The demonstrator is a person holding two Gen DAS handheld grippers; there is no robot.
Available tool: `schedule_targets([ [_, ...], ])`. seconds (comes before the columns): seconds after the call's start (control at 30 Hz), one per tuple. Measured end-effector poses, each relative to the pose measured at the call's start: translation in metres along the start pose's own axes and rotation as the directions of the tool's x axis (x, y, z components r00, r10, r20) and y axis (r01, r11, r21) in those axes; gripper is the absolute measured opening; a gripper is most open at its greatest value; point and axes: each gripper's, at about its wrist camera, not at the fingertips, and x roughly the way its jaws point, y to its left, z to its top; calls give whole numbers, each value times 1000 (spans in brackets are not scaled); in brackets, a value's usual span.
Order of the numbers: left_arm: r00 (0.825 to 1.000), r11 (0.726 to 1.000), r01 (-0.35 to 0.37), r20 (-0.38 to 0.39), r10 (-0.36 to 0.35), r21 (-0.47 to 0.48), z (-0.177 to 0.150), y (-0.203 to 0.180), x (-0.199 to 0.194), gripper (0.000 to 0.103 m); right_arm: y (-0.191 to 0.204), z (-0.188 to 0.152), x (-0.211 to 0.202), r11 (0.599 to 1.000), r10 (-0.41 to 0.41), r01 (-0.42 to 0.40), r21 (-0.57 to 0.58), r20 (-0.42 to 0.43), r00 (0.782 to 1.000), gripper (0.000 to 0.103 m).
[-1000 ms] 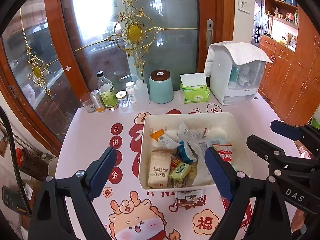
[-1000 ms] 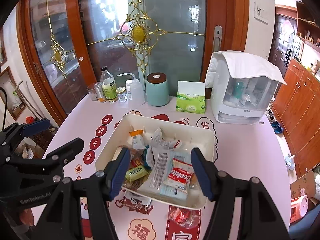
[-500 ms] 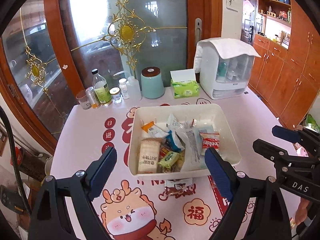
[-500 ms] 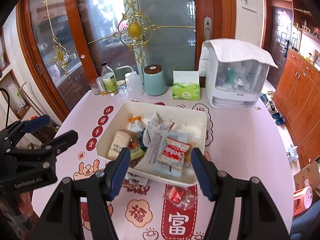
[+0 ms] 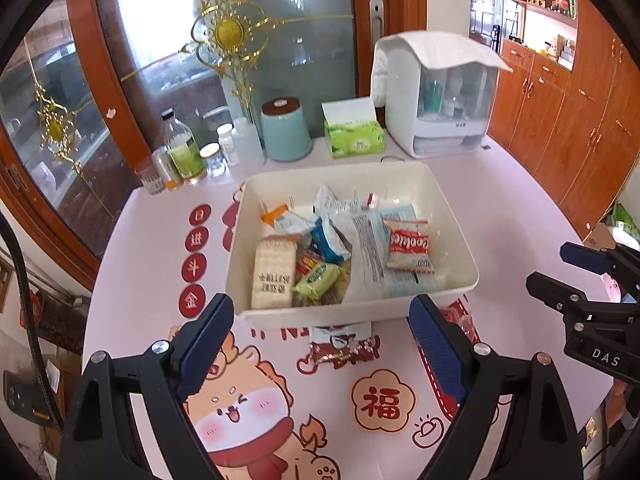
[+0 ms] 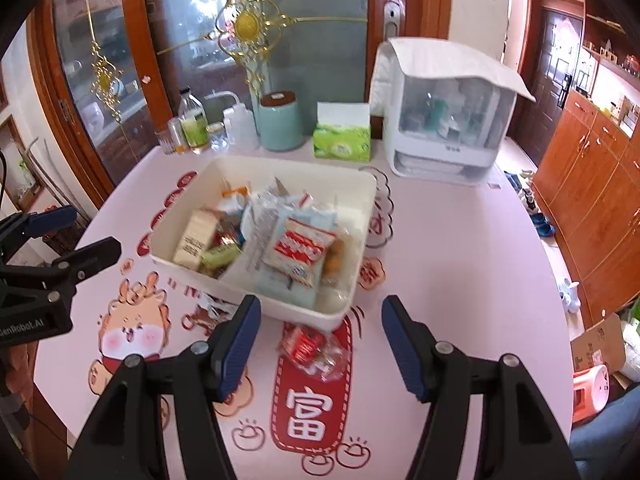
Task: Organize snacks
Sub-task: 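Lower the left gripper onto the brown chocolate wrapper while the right lowers onto the red candy bag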
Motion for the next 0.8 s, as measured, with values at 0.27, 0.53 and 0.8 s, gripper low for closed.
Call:
schedule_targets([
  [0.27,997,1000,-9,-75,9,-4,-25,-14,33,89,-22,-29,36,1000,-19,19,2,-72,997,63],
  [0.53,992,1000,-24,-123,22,-17,-45,-21,67,89,-24,-57,85,1000,16,-16,-1,-167,986,63],
  [0.8,975,993,-19,-222,-8,-118,-65,4,113,89,-5,-59,123,989,88,-107,-102,-172,981,63],
])
